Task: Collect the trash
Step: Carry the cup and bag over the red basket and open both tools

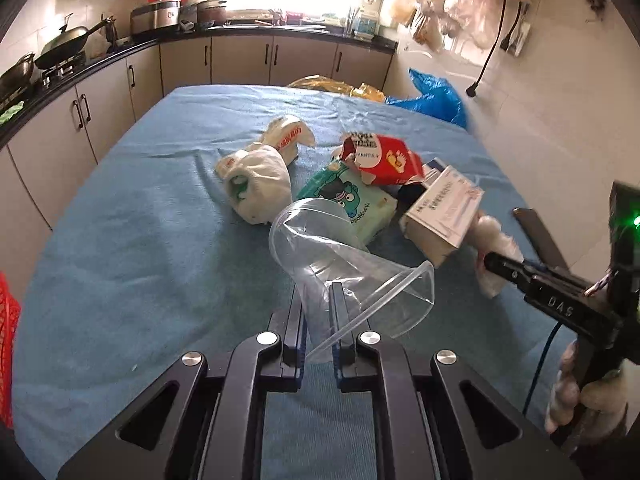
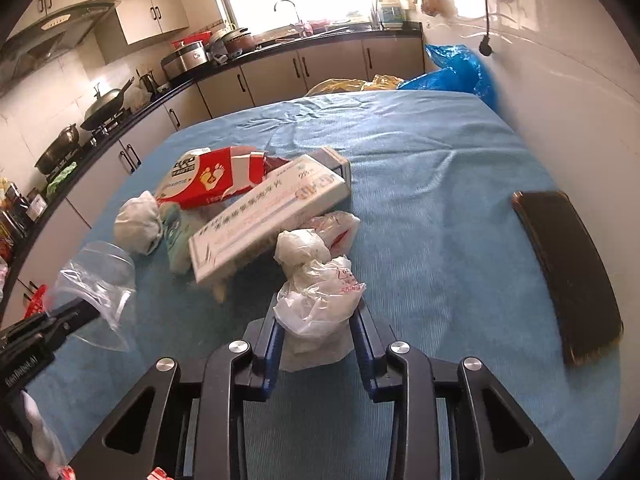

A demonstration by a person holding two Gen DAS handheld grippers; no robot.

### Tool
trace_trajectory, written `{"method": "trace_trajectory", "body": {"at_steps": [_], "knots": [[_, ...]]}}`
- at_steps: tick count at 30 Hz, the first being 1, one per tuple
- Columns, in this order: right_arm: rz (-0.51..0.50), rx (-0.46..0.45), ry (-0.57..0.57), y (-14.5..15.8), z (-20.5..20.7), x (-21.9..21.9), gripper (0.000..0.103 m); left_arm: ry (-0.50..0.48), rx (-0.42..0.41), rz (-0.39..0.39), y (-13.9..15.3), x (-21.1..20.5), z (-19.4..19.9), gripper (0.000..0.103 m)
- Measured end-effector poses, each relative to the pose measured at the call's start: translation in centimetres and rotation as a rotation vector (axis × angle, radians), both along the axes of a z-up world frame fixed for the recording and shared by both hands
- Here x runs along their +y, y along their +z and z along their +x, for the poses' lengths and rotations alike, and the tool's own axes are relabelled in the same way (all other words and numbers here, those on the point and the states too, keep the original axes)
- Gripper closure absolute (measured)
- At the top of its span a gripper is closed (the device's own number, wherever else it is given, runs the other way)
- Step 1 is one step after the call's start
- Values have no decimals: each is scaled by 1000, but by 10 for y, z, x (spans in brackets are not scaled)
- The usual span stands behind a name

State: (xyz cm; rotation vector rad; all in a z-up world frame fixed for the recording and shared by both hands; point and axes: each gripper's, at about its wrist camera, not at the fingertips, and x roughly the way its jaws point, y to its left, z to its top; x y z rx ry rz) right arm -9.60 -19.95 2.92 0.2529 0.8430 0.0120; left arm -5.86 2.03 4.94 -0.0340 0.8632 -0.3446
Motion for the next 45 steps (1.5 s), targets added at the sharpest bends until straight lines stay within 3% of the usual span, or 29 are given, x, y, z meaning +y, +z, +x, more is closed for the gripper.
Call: {"method": "trace_trajectory", "body": {"at_steps": [9, 21, 29, 37, 45], "knots": [[37, -20, 23, 17, -55, 18, 69, 39, -24, -60, 25, 34, -42, 93], [8, -44, 167, 33, -87, 94, 69, 162, -73, -73, 39, 98, -91, 93], [4, -45, 298, 38, -86, 157, 69, 293, -74, -87, 34, 159, -110, 93], [24, -27, 442, 34, -70, 226, 69, 488, -91, -101, 32, 249, -126, 93], [62, -8, 578, 34, -42, 306, 69, 630, -97, -98, 28, 325, -121, 93]]}}
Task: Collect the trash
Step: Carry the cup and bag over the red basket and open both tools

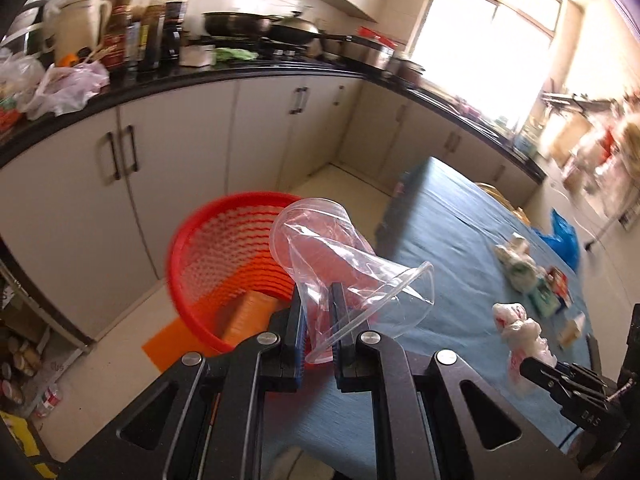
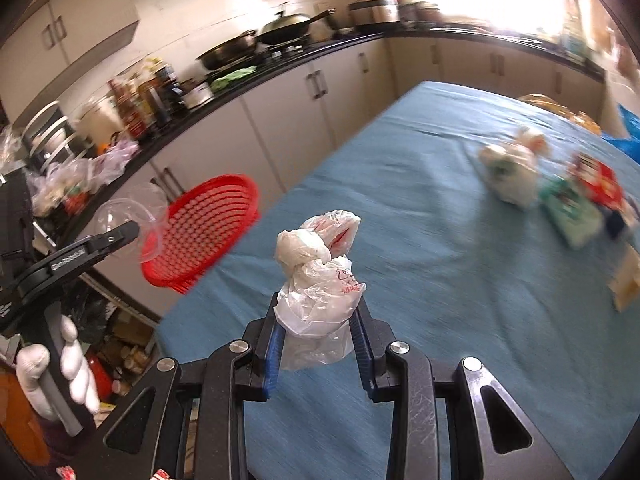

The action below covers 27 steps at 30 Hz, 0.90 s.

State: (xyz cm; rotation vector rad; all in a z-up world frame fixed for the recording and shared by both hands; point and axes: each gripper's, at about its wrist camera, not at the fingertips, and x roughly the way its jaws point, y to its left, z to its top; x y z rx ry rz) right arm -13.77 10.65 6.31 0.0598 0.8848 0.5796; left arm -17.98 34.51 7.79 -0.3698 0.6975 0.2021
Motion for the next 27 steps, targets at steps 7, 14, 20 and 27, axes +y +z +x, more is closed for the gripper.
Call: {"method": "trace_trajectory", "body": {"at_steps": [7, 14, 20, 27], "knots": [[41, 15, 112, 2, 31, 75, 69, 35, 39, -16, -17, 40, 25, 93], [117, 55, 172, -5, 68, 133, 61, 42, 35, -30, -23, 56, 32, 78], [116, 54, 176, -8, 76, 147, 49, 59, 13, -2, -19, 59, 26, 49], [75, 46, 101, -12, 69, 110, 43, 79, 19, 54, -17, 46, 19, 38]]}}
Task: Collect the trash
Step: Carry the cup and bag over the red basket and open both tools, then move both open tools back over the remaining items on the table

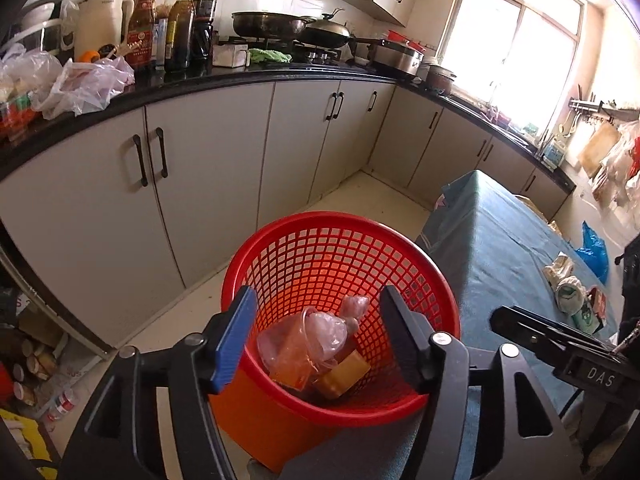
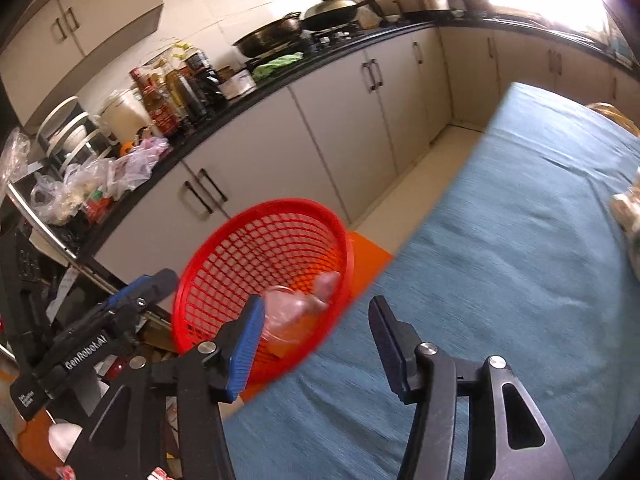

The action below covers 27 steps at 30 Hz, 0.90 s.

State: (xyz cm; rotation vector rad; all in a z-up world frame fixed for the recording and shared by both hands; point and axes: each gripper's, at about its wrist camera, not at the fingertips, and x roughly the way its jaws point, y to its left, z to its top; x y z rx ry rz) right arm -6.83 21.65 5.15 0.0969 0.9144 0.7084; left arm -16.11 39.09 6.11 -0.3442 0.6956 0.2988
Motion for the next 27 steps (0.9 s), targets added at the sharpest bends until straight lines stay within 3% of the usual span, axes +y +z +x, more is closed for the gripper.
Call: {"method": "trace_trajectory", "body": {"at_steps": [8, 16, 19, 27], "knots": [[-25, 22, -87, -9, -10, -50, 41, 31, 17, 110, 5, -31, -8, 29], [-118, -37, -156, -4, -32, -80, 37, 22, 9, 229, 18, -67, -19, 25], [-132, -53, -174, -1, -39, -92, 35, 9, 3, 246, 22, -78, -21, 25], [-326, -142, -277, 9, -61, -122, 31, -45, -4, 258, 26, -108, -25, 24]]}}
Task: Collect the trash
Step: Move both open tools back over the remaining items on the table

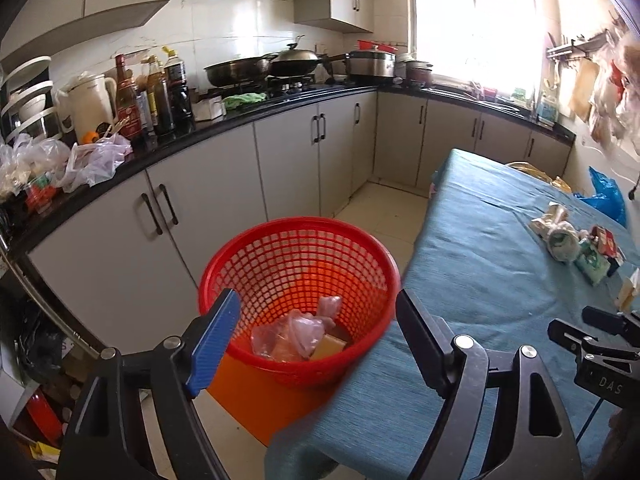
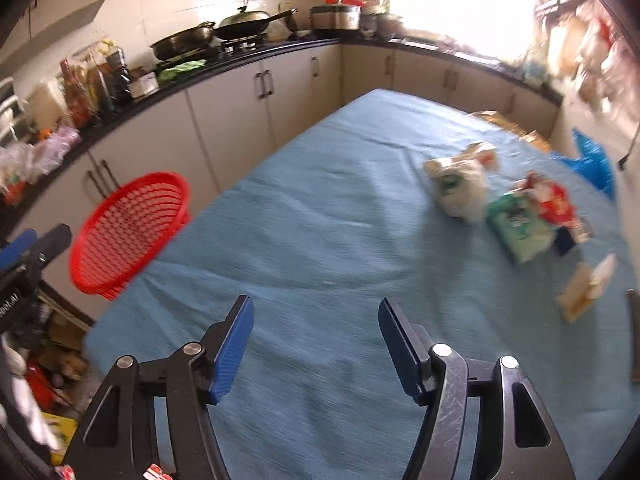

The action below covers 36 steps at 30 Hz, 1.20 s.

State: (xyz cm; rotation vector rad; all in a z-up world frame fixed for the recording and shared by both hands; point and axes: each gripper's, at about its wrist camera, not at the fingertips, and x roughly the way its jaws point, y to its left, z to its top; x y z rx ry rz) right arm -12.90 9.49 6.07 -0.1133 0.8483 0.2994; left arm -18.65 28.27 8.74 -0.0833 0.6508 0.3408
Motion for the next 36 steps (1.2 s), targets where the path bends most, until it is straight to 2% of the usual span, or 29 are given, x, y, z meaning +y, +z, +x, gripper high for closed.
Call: {"method": "trace_trajectory", "body": {"at_steps": [3, 11, 17, 23, 36], "knots": [[-68, -34, -35, 4, -8, -11, 30, -17, 7, -1, 0, -10, 1, 24], [-175, -67, -101, 7, -17, -41, 29, -62, 12, 18, 2, -45, 3, 24], [-268, -94, -183, 7, -21, -71, 25, -103, 27, 34, 2, -71, 8, 23], [-308, -90, -251, 3, -21, -102, 24, -148, 43, 43, 0, -98, 18, 23], [-368, -4, -351, -16, -4, -171, 21, -295, 108, 52, -16, -170, 51, 23]]}}
